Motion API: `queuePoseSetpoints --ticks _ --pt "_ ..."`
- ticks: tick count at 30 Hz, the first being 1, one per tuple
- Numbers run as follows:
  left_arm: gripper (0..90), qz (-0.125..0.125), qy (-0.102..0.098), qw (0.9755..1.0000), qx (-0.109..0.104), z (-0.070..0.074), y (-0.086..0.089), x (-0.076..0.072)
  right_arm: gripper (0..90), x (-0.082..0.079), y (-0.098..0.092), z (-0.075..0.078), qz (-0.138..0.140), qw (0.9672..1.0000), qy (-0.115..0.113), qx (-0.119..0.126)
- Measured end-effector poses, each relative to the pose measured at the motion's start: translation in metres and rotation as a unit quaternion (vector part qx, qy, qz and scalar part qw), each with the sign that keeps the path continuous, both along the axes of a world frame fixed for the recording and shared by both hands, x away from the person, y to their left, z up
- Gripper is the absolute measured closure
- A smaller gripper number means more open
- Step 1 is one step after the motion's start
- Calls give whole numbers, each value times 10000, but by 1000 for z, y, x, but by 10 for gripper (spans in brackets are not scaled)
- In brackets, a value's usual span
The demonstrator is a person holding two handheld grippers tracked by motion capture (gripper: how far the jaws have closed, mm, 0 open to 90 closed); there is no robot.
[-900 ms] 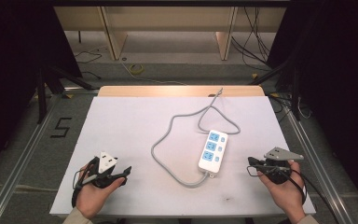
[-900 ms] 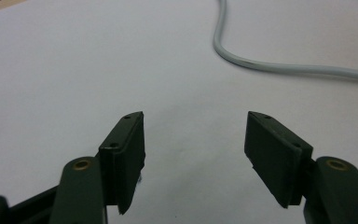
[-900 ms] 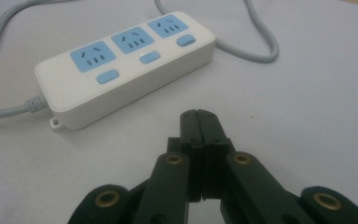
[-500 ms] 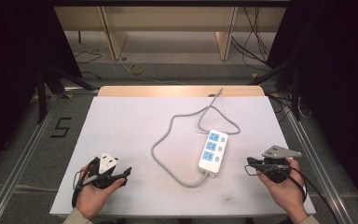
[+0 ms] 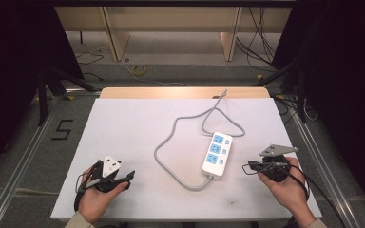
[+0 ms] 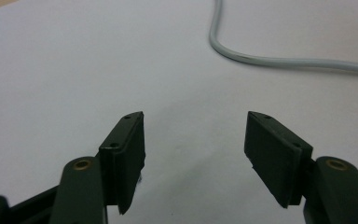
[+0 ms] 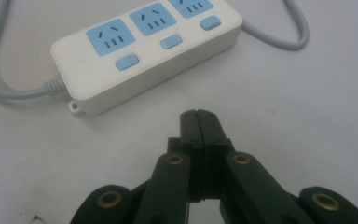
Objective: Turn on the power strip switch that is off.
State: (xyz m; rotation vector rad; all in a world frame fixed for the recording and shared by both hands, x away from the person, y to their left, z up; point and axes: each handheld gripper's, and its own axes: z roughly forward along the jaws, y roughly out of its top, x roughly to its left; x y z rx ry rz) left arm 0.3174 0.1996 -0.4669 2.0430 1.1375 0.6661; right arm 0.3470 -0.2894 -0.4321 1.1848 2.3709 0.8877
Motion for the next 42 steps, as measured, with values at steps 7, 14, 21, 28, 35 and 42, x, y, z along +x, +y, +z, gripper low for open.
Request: queuePoseSetpoints --ticks 7,14,21,28,35,42 --pt "376 39 -19 10000 34 0 1 0 900 7 5 7 119 9997 49 -220" --pt "377 35 -11 10000 31 -1 0 0 900 14 7 12 143 9994 95 -316" --pt "377 33 -15 10000 38 -1 0 0 900 21 11 17 188 9990 120 -395" --pt "378 33 -18 10000 40 -1 0 0 900 28 14 19 183 9988 230 -402" --pt "378 33 -19 10000 33 -1 0 0 900 37 15 22 144 9984 325 -430" --pt "378 30 -25 10000 23 0 0 -1 900 47 17 25 143 9978 416 -490"
